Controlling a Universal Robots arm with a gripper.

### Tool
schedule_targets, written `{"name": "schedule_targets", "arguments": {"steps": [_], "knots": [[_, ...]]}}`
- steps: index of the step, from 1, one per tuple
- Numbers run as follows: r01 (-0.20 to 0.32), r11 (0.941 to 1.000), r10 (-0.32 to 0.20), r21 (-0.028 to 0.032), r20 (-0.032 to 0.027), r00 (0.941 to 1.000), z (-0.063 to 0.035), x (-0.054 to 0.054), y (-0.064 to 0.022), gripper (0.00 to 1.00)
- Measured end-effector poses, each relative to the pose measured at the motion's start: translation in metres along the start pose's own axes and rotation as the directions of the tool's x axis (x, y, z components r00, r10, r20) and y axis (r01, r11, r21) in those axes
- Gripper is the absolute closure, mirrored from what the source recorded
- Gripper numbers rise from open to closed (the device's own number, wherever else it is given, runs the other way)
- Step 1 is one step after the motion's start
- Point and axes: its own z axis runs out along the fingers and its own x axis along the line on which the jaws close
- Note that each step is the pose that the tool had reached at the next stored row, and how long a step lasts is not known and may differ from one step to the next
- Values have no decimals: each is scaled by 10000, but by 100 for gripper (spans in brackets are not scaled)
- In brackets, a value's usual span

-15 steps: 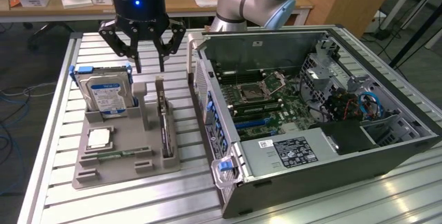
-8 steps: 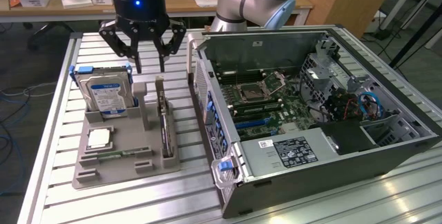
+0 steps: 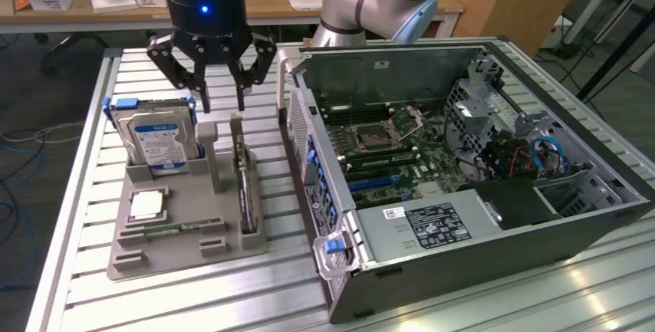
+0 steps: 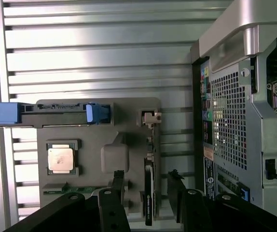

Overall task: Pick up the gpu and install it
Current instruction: 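Pick up the gpu and move the gpu toward the slot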

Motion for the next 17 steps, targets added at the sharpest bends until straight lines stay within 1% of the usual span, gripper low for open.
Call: {"name": "schedule_targets", "arguments": {"steps": [17], "knots": [[0,10000,0,1,0,10000,29,-15,-37,51]]}}
